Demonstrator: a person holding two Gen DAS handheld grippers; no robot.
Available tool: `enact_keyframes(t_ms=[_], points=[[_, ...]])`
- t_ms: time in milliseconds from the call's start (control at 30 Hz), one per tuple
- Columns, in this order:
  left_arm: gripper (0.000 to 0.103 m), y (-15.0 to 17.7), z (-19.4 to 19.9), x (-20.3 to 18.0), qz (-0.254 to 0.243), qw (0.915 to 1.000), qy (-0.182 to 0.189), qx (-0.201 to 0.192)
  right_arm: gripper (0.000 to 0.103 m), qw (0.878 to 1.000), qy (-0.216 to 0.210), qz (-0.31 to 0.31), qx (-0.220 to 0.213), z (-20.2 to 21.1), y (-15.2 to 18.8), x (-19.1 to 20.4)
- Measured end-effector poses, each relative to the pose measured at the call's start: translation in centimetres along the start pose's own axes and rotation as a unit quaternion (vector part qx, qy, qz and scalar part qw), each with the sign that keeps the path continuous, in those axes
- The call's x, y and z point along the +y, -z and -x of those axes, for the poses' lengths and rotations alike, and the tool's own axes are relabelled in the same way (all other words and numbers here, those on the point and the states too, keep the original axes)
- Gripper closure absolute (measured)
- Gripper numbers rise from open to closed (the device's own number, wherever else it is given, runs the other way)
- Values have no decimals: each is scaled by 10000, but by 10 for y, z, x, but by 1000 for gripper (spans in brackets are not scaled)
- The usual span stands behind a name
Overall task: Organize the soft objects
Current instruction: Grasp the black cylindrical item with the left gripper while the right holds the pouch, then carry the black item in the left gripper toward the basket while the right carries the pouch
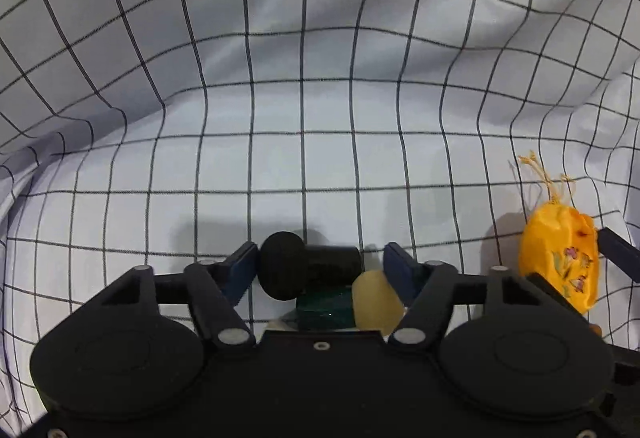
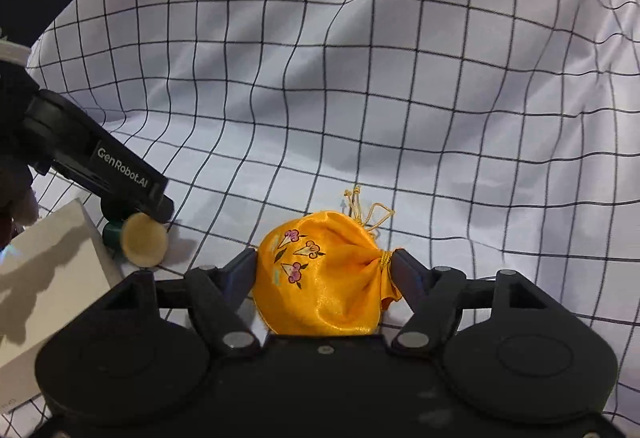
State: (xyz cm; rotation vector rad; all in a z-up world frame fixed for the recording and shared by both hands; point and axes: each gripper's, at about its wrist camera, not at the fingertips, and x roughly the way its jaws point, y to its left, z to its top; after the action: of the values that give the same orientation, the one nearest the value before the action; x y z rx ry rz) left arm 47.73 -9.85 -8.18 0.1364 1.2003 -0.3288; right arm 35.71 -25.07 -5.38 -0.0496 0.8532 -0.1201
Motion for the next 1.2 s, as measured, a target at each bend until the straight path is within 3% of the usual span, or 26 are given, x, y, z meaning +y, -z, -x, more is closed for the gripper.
enact_keyframes(t_ms=[267,400,733,1200], points=[[50,4,2,-2,-88,9994,-178,-287,32,9998,43,-165,-58,11,2,-12],[50,11,27,-9,16,9987,-69,-508,32,9997,67,-224,-90,19,2,-16],[50,23,79,-57,-136,9948,550,-851,32,9978,347,-565,-61,44,11,-38],[50,62,72,-171,-672,9843,1504,-635,32,9886,1222,-881,77,105,78,-103]])
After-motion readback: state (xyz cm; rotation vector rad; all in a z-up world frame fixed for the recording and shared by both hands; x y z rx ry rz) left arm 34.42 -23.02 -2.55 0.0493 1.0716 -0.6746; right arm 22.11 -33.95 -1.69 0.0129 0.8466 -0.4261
